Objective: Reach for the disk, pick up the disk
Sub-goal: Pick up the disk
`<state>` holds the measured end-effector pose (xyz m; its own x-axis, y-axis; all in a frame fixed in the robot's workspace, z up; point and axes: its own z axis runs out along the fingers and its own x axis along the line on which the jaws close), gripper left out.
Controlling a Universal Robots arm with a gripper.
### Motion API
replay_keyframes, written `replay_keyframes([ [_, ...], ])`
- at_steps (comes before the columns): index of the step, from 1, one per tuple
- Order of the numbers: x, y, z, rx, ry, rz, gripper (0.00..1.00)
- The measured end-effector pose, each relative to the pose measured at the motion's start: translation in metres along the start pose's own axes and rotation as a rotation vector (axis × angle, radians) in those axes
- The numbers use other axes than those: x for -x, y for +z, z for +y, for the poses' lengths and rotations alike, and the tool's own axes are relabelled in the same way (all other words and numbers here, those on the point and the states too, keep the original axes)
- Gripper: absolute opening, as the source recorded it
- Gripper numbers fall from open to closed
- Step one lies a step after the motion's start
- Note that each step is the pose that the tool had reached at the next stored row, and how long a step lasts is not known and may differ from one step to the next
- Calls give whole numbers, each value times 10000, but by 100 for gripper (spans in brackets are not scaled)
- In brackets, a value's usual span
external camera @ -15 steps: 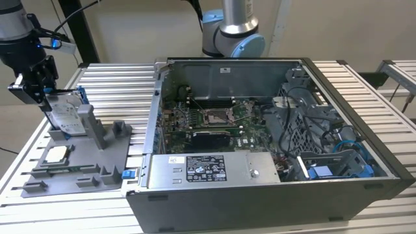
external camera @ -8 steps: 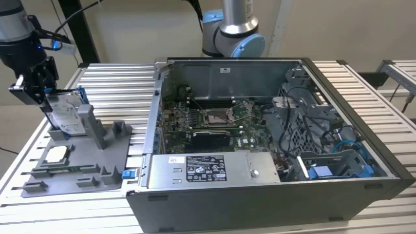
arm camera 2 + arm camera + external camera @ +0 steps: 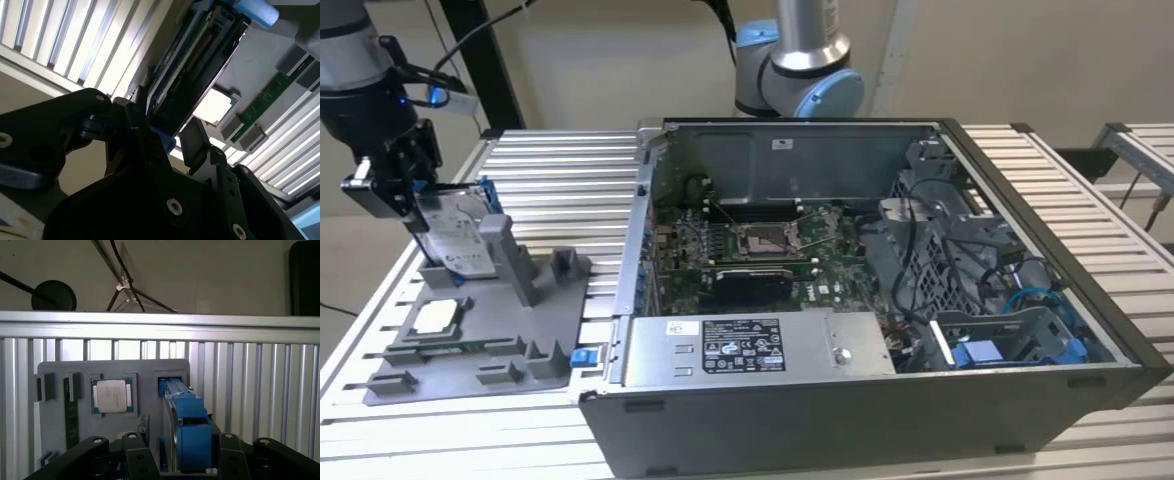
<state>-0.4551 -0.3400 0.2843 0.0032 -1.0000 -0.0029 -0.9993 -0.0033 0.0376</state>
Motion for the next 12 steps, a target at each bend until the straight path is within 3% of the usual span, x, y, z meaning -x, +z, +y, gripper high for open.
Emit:
replay_keyframes([
  [4,0,41,-2,-18,-24,-5,100],
  [8,-1,89,-2,-202,-69,-2,100],
  [12,-1,114,0,-218,-69,-3,100],
])
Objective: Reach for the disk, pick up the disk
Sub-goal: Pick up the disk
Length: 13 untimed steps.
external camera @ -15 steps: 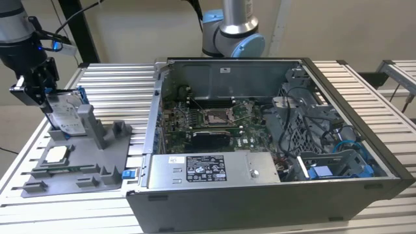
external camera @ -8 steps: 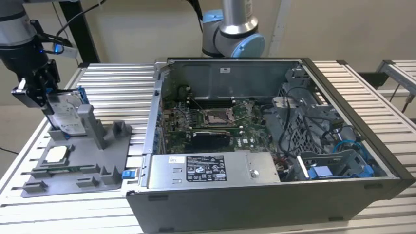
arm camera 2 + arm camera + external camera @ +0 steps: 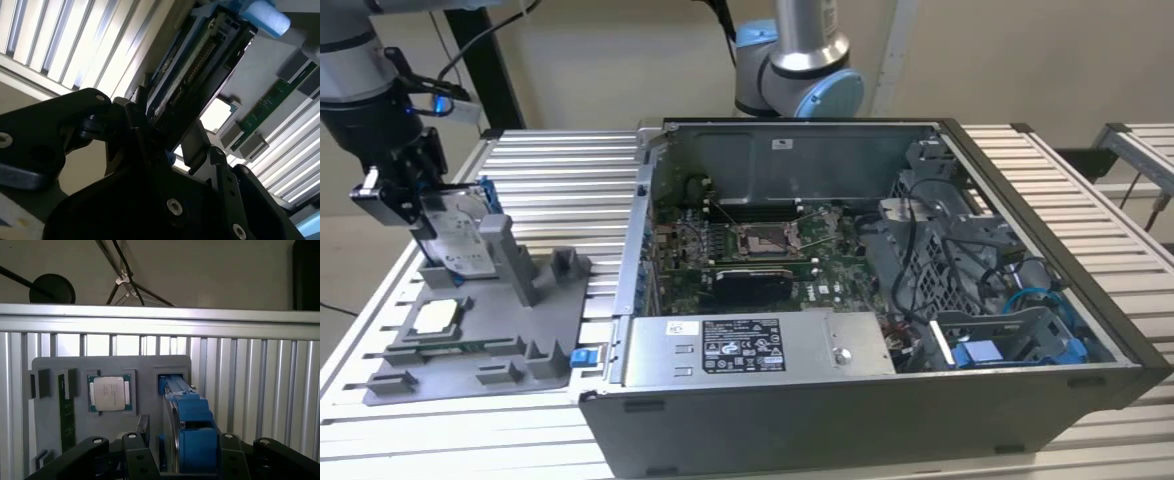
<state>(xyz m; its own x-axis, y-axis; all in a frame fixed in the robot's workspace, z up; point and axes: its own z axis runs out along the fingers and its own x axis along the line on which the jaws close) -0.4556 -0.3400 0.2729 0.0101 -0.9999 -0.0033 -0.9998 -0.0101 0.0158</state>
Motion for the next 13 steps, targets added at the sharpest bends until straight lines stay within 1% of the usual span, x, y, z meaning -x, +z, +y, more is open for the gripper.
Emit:
replay_keyframes([
  [7,0,75,1,-60,-2,1,100],
  [13,0,79,1,-61,-1,-3,100],
])
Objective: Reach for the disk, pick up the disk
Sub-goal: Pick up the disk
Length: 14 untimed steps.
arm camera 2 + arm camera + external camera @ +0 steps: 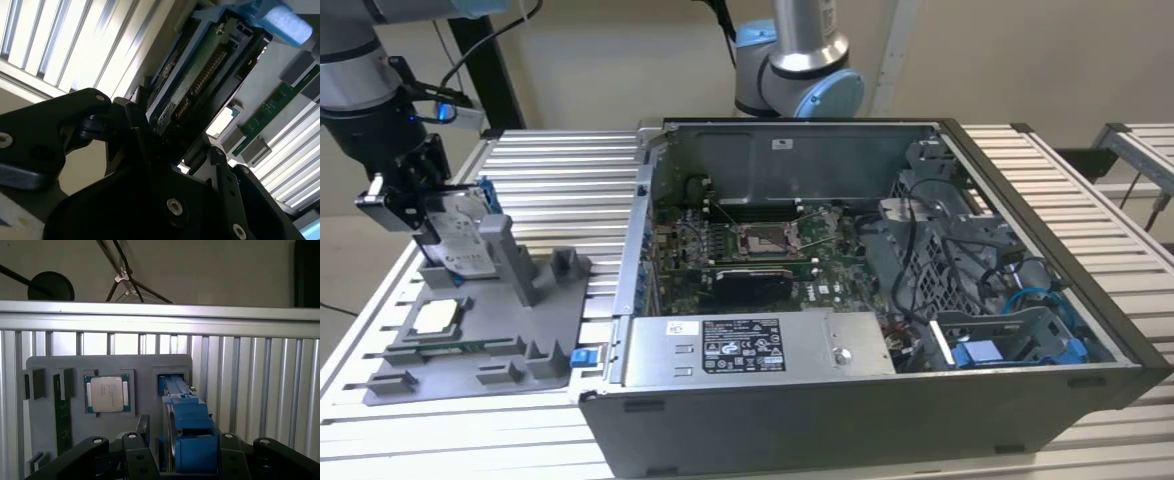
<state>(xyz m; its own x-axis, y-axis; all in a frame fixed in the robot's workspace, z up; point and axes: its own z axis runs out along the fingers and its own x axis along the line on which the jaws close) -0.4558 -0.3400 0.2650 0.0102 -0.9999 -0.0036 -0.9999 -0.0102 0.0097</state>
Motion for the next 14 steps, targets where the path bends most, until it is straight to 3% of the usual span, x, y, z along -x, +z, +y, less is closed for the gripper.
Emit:
replay_keyframes([
  [1,0,0,0,0,0,0,0],
  [14,0,1,0,0,0,-6,0],
])
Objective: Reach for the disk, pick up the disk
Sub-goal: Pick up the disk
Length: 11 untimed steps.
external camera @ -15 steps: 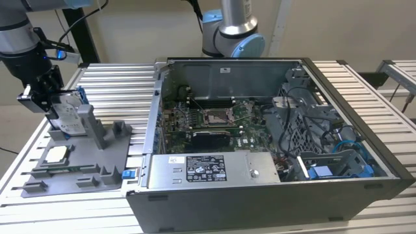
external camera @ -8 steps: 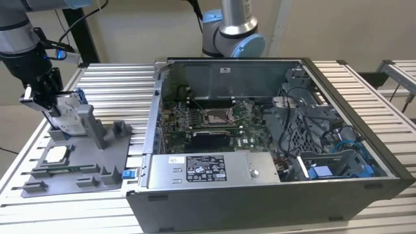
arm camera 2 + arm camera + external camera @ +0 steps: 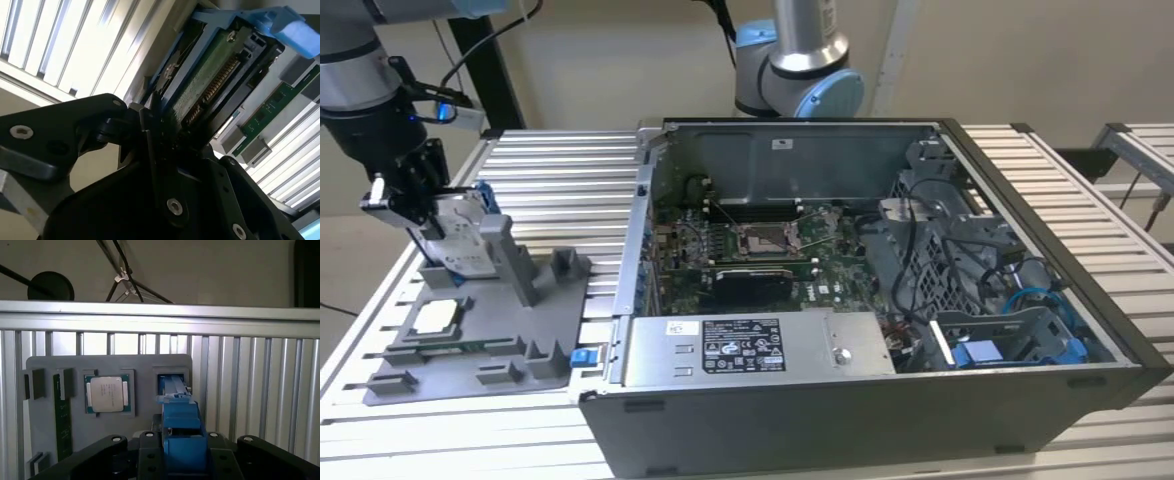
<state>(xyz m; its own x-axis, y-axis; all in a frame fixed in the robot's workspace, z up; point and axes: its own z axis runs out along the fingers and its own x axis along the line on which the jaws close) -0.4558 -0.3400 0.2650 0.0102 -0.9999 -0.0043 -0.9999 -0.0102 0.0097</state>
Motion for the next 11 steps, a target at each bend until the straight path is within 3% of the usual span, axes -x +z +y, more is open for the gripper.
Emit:
replay_keyframes([
  [11,0,-38,1,0,0,-4,0],
])
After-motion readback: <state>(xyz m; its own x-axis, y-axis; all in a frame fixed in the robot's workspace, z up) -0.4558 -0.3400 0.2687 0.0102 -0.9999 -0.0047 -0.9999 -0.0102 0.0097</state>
